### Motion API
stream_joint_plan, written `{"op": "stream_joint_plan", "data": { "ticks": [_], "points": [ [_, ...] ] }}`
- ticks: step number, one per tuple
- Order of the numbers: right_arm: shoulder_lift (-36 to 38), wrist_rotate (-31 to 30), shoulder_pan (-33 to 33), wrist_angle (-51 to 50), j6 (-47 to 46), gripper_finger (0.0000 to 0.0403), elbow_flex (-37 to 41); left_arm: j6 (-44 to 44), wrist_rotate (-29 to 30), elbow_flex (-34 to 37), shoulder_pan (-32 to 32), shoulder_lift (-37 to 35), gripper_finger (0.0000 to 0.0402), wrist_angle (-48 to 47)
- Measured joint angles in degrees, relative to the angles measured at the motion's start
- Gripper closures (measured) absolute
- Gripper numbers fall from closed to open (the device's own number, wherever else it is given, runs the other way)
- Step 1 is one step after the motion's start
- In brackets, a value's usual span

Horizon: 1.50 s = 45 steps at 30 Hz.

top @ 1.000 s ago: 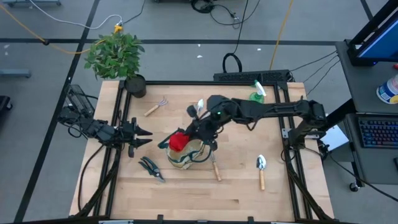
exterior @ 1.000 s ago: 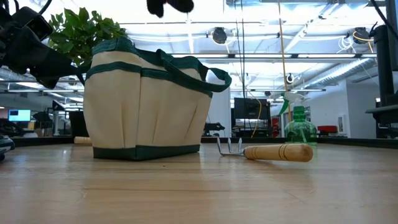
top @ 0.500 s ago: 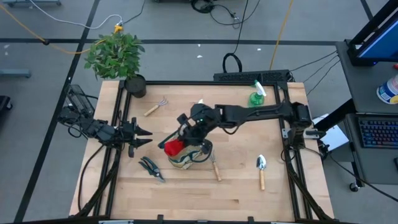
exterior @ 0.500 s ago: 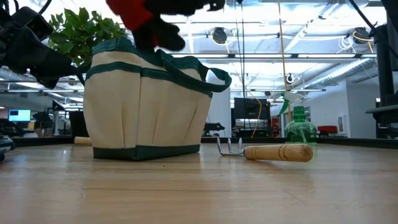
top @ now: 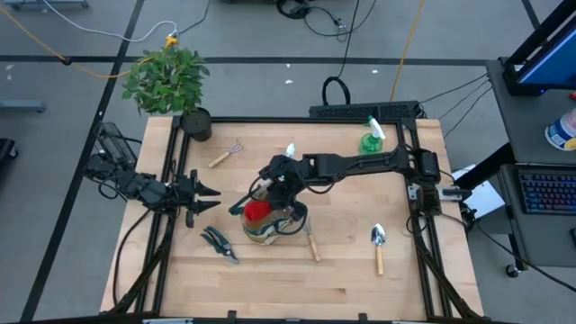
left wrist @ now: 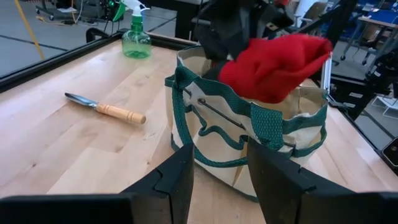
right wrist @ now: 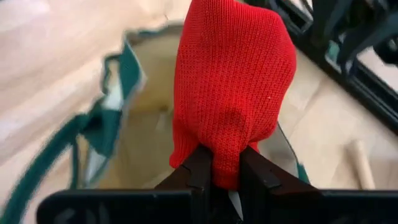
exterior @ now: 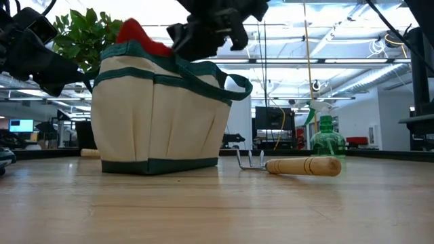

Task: Pick & Place Garden tools in Gardening bag
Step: Put the red glove into the brown bag

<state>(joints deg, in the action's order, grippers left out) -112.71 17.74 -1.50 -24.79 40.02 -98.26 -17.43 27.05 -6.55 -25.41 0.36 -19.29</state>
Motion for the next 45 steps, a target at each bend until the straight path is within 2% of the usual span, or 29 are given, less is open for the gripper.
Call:
{"op": "stream_joint_plan", "data": {
  "ticks": [9,19,23,27,45],
  "points": [
    [0.0,-2.84,0.07,-5.16,1.24,0.0368,0.0,4.28,0.02,-0.02,0.0,0.02,0.0247,-0.02],
    [0.02,-2.93,0.11,-3.76,1.16,0.0365,-0.02,4.24,0.0,0.0,0.0,0.02,0.0247,-0.02],
    [0.02,-3.56,0.13,-4.17,-1.63,0.0363,-0.01,4.24,0.0,-0.02,-0.02,0.01,0.0247,-0.02],
    [0.02,-6.0,0.73,-4.66,-1.77,0.0348,-0.02,4.22,0.0,-0.02,-0.02,0.0,0.0247,-0.02],
    [0.02,-7.06,1.68,-5.29,-1.43,0.0287,-0.02,4.1,0.0,-0.02,0.0,0.0,0.0247,-0.02]
  ]
}}
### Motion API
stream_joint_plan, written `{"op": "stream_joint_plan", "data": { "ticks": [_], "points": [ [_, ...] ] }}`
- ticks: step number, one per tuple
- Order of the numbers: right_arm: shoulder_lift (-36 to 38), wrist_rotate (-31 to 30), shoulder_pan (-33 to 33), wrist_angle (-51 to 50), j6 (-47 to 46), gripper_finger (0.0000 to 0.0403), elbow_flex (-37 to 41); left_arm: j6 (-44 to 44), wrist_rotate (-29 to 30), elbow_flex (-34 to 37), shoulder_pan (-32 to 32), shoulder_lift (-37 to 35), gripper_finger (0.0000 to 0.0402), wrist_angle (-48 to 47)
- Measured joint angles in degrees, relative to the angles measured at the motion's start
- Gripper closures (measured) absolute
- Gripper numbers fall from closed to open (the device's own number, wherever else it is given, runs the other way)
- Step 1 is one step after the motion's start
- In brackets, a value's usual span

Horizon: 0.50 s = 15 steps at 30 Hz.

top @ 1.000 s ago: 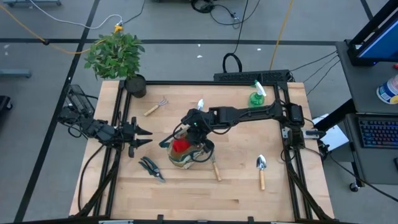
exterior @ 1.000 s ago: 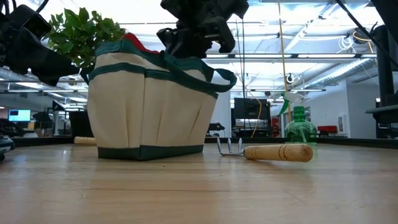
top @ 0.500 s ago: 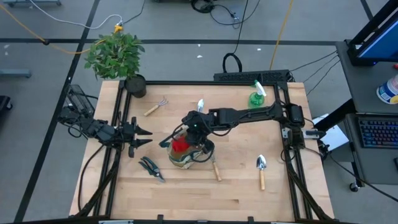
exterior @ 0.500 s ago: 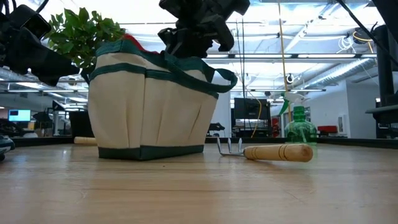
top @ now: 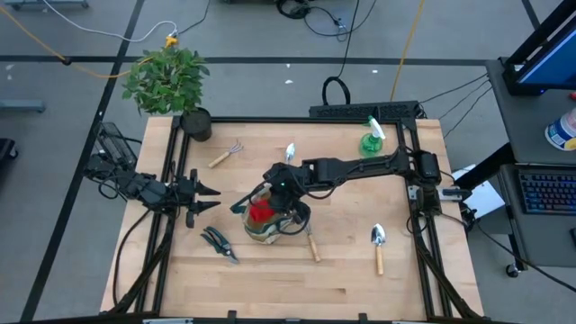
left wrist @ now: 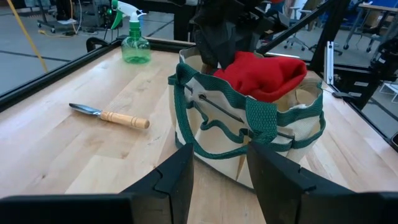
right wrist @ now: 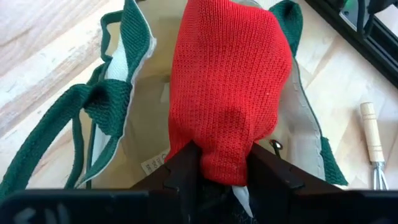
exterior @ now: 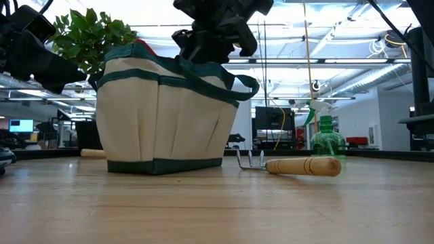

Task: Pick & Place Garden tools in Gardening bag
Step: Put the red glove into the brown bag

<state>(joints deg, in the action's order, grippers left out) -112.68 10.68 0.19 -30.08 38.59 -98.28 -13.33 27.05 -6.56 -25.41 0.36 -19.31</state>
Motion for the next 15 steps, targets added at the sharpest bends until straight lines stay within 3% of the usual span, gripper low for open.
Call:
{"op": "stream_joint_plan", "data": {
  "ticks": [15],
  "points": [
    [0.0,-0.32,0.38,0.27,-0.37,0.0234,0.0,0.01,0.0,0.01,0.0,0.0,0.0247,0.0]
  ]
}}
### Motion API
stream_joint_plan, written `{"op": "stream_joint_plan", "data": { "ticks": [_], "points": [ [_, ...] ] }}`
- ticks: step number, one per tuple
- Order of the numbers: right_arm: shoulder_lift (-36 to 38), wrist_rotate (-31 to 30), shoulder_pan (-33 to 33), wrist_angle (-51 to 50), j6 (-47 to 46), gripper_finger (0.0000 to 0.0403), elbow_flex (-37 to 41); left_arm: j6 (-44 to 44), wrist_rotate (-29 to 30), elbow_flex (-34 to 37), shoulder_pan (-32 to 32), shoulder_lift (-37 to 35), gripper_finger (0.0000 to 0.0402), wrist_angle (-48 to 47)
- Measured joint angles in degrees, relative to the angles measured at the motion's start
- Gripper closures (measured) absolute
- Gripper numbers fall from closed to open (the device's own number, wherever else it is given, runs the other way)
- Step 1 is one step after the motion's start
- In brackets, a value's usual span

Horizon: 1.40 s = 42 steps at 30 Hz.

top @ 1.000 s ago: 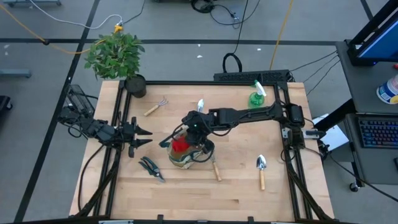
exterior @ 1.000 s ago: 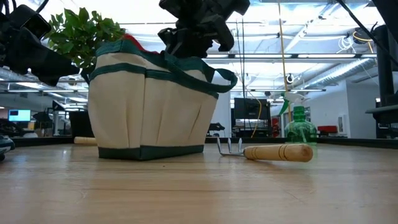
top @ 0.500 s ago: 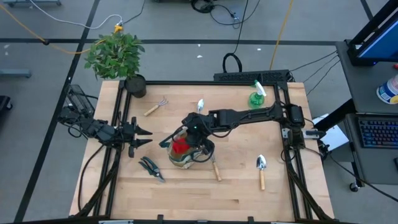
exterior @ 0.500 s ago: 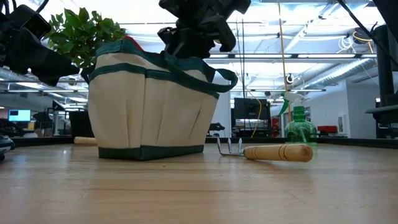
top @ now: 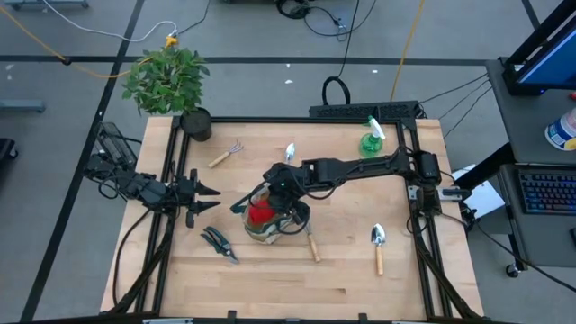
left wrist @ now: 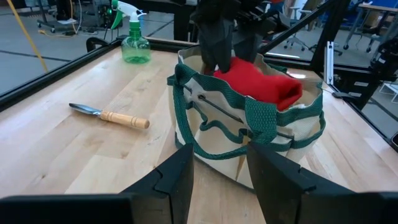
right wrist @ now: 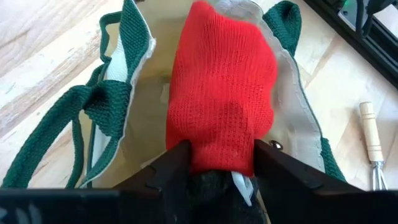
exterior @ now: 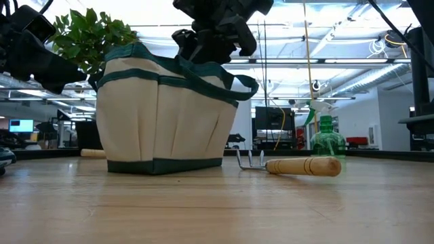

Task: Pick & Place Garden tools in Gardening bag
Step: Put the red glove into the brown bag, then put the green spray bottle into the brown bag

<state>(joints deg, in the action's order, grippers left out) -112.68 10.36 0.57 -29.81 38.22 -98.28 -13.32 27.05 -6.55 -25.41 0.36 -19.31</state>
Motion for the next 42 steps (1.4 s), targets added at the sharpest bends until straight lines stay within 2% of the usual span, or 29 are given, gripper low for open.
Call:
{"op": "stream_joint_plan", "data": {
  "ticks": [13,19,28,38,42],
  "points": [
    [0.0,-3.26,0.87,1.47,0.41,0.0215,0.0,0.09,0.0,-0.01,-0.01,0.01,0.0247,0.0],
    [0.46,-8.99,2.02,4.63,6.07,0.0228,0.0,0.09,0.0,0.0,-0.02,0.02,0.0247,0.02],
    [2.14,-17.97,2.55,6.57,6.77,0.0277,0.02,0.07,0.0,-0.02,0.0,0.02,0.0247,0.02],
    [3.8,-18.15,0.85,7.94,-1.35,0.0392,-0.02,0.07,-0.02,0.0,0.0,0.02,0.0247,0.0],
    [6.0,-19.73,-0.7,6.94,-6.9,0.0393,0.04,0.07,0.0,0.0,-0.01,0.02,0.0247,0.01]
  ]
}}
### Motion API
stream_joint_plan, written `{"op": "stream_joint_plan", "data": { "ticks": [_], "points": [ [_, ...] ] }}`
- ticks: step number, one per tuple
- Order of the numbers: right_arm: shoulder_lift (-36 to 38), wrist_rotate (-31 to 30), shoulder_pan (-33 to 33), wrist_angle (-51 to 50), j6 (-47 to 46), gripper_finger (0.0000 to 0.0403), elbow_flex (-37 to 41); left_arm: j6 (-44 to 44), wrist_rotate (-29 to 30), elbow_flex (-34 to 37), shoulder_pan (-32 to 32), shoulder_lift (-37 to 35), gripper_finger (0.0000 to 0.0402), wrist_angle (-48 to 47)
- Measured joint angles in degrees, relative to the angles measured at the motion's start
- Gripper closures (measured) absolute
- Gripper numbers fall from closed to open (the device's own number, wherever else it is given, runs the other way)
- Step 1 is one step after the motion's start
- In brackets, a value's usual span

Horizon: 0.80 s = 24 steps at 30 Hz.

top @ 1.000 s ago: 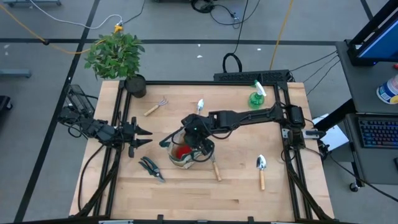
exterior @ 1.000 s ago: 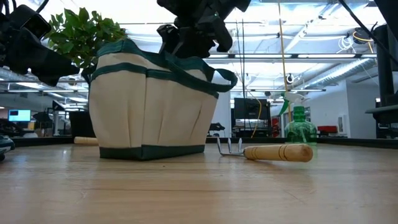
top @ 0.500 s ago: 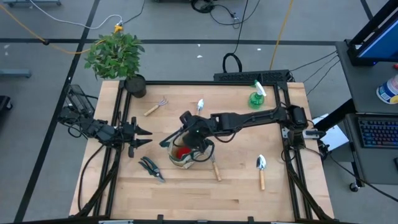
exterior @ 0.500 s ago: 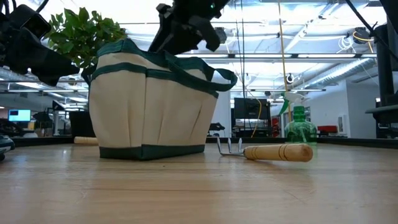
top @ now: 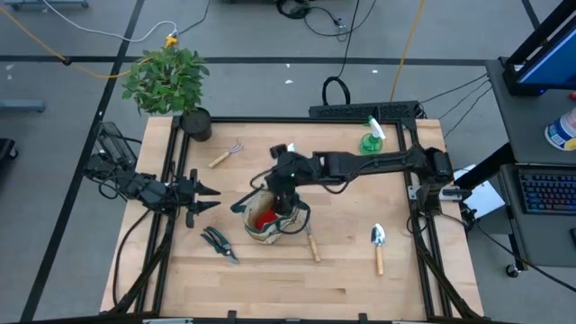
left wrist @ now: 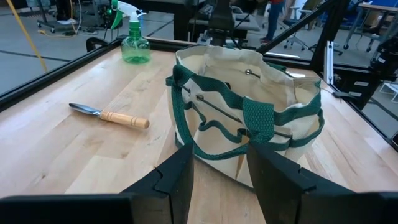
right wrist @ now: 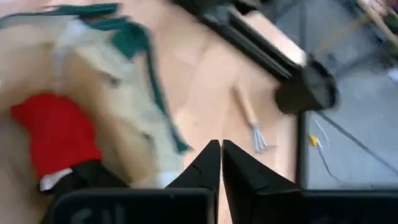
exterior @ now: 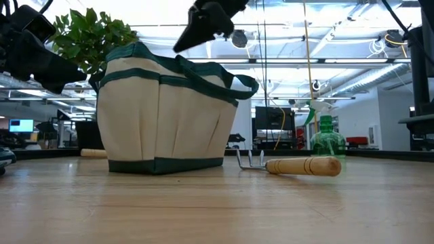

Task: Pick & Place Garden tools in Gardening bag
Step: Put the green spray bottle into the brown bag

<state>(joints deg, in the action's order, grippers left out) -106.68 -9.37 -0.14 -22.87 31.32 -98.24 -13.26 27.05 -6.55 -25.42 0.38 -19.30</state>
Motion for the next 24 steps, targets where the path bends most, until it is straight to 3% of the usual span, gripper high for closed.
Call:
{"op": "stream_joint_plan", "data": {
  "ticks": [14,24],
  "points": [
    [10.2,-17.85,-8.1,-0.81,-13.87,0.0402,-0.06,1.74,0.01,0.0,0.0,0.0,0.0247,0.01],
    [16.75,-28.13,-13.73,-18.4,-28.07,0.04,-0.04,4.55,0.02,-0.01,0.0,0.0,0.0247,0.01]
  ]
}}
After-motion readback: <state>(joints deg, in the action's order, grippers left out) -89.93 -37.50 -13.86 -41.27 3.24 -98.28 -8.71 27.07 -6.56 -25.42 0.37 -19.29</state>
